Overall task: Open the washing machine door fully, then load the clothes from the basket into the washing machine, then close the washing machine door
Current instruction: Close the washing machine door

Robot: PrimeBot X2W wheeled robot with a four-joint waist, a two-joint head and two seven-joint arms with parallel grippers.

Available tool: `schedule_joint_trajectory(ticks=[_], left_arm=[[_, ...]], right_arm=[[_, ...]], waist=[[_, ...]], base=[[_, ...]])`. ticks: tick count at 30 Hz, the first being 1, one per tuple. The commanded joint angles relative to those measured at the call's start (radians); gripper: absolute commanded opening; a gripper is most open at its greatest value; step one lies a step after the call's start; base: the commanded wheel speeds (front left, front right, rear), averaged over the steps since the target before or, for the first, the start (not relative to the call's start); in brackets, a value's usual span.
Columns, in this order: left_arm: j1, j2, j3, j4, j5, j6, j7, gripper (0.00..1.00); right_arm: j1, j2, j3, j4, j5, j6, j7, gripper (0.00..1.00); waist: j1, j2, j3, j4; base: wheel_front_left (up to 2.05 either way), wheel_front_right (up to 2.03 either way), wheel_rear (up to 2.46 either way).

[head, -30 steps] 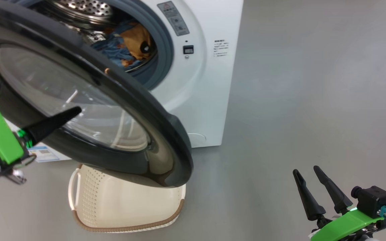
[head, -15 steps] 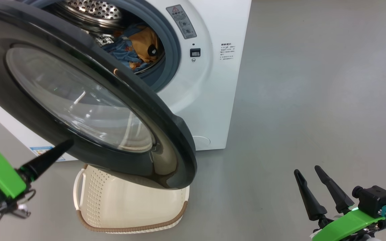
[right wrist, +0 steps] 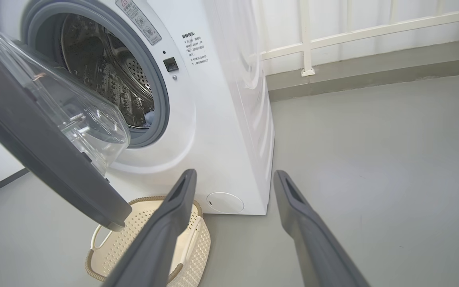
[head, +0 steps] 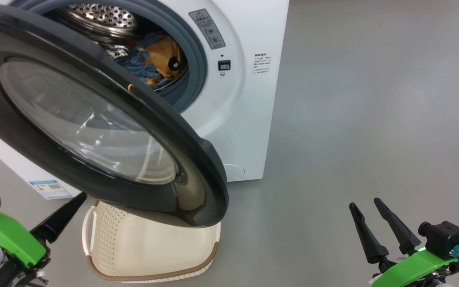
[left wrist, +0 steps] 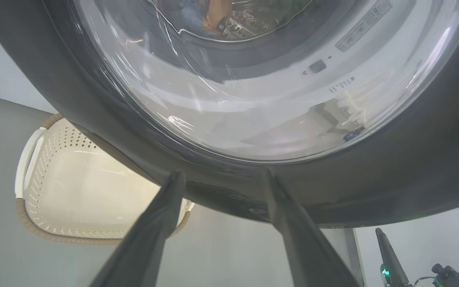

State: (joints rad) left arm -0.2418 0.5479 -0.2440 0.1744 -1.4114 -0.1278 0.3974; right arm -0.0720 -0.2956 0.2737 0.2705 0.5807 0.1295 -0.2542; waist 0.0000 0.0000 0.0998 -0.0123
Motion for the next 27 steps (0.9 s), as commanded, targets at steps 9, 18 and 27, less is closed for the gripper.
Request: schedule_joint_trajectory(ticks=[9, 18, 27], left_arm=[[0.064, 0.038, -0.012, 0.027, 0.033, -0.003, -0.241, 1.00], [0.132, 0.062, -0.106, 0.079, 0.127, -0.003, -0.527, 1.00], [0.163, 0.055, -0.129, 0.144, 0.252, -0.003, -0.658, 1.00]], right_arm=[[-0.012, -0.022, 0.032, -0.018, 0.006, 0.001, -0.008, 1.00], [0.004, -0.024, 0.025, -0.020, 0.008, 0.001, -0.008, 1.00], [0.011, -0.026, 0.015, -0.022, 0.008, 0.001, -0.008, 1.00]], waist=[[0.0000, 0.0000, -0.023, -0.030], [0.0000, 0.0000, -0.035, -0.046], [0.0000, 0.0000, -0.042, -0.067]], base=[[0.00, 0.00, 0.00], [0.00, 0.00, 0.00], [0.00, 0.00, 0.00]])
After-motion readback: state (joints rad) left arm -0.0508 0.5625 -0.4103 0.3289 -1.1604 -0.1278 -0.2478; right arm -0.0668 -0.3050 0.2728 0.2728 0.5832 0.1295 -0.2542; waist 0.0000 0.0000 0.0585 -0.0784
